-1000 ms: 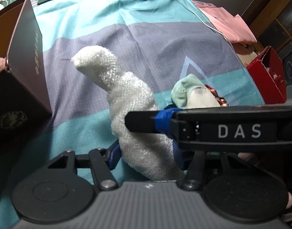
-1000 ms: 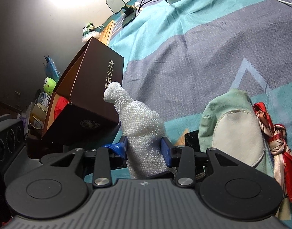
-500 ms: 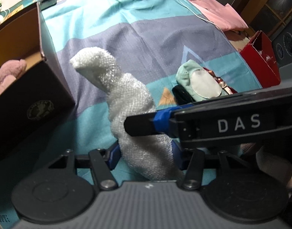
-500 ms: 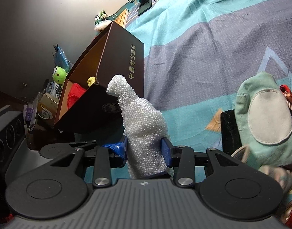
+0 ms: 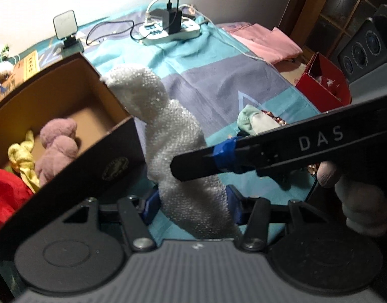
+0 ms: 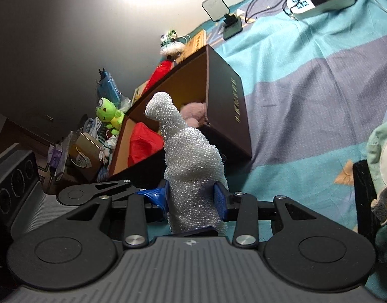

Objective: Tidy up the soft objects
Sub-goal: 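Carry the white toy with the right gripper over the cardboard box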

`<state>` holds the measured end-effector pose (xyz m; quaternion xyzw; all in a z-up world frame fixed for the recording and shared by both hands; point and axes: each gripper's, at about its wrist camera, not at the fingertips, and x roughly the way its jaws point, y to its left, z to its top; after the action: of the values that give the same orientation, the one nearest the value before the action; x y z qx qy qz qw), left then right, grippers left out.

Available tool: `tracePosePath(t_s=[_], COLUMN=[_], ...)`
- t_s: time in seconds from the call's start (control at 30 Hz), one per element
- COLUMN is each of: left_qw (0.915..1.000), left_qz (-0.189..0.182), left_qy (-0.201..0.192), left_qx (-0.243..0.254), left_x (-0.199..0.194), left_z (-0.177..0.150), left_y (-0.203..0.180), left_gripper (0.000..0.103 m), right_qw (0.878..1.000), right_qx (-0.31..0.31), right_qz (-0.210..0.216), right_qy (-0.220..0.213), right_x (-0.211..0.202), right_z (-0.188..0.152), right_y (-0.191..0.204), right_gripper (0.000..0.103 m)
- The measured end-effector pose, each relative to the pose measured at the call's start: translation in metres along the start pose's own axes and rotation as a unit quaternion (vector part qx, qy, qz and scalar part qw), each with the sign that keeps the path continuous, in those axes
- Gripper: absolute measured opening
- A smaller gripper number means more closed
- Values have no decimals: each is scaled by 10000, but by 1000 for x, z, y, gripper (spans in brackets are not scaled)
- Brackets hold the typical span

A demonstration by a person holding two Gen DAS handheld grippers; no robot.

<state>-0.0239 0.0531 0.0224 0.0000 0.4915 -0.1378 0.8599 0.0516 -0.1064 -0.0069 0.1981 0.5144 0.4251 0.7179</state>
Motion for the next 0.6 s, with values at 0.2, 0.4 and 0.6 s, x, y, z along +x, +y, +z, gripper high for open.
tracePosePath(t_s=[0.2,0.4,0.6], left_qw=[9982,9924,9849], left_qz=[-1,434,861], left_qy=[-593,-1153,-1438], left_qx=[94,-41,-440], left_x=[-47,-80,-87], left_z=[7,26,43], left_y=[29,78,139], left_gripper=[51,51,50], right_qw=[9979,9920,9862], right_qx=[-469,-1021,-1412], right_qz=[119,305,338], right_qy=[-419,-671,-793], right_x=[2,34,85], right_z=[17,49,82], right_y=[45,86,117], right_gripper=[23,22,22])
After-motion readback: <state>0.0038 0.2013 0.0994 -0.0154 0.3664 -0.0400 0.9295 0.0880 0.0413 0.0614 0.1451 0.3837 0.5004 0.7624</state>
